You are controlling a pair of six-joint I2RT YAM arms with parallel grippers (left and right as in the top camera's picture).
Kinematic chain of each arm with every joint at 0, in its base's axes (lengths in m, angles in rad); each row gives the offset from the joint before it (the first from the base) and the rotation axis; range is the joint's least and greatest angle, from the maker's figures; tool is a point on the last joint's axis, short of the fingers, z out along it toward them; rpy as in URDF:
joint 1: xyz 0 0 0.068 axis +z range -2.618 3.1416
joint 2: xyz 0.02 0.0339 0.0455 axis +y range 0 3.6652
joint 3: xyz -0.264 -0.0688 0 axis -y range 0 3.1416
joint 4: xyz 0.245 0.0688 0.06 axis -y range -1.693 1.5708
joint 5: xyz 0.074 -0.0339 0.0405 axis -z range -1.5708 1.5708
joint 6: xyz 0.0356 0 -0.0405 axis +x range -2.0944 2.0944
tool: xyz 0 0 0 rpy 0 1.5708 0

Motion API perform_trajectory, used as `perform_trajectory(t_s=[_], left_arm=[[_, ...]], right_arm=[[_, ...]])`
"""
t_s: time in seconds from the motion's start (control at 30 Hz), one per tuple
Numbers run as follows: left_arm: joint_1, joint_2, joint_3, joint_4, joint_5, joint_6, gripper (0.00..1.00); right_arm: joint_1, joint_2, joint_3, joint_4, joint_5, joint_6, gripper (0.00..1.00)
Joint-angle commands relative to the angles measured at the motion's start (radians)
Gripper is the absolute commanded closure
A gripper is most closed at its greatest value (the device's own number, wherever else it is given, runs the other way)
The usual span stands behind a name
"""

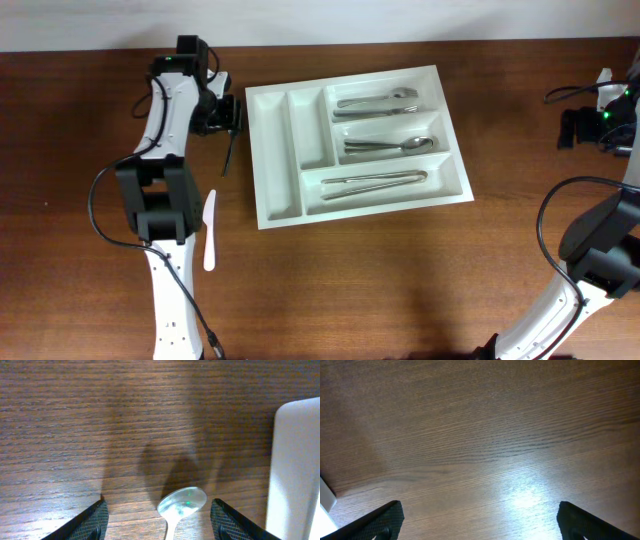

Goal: Pack container
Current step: 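Lift the spoon and move it to the tray's left edge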

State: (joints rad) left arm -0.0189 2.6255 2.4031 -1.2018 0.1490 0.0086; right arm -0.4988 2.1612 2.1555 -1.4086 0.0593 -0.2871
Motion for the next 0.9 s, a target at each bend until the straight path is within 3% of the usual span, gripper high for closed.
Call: perform_trajectory(t_s=[0.0, 0.33, 0.5, 0.73, 0.87], left_arm=[[-0.025, 0.013, -0.003, -0.006, -0.077, 0.019, 0.32], [-0.04, 0.013, -0.003, -0.009, -0.094, 0.019, 0.32], [-0.04, 0.013, -0.003, -0.011, -0.094, 0.019, 0.49], [-0.04, 0.013, -0.003, -0.011, -0.094, 0.019, 0.53], [-0.04, 0.013, -0.003, -0.011, -0.094, 0.019, 0.62]], right_arm=[[-0.006, 0.005, -0.006, 0.001, -0.006, 0.011, 0.01], [-0.006, 0.005, -0.006, 0.001, -0.006, 0.011, 0.01], [-0.006, 0.005, -0.006, 0.001, -0.006, 0.011, 0.01], [-0.006, 0.005, -0.006, 0.001, -0.006, 0.011, 0.01], [-0.006, 0.005, -0.006, 0.001, -0.006, 0.011, 0.01]])
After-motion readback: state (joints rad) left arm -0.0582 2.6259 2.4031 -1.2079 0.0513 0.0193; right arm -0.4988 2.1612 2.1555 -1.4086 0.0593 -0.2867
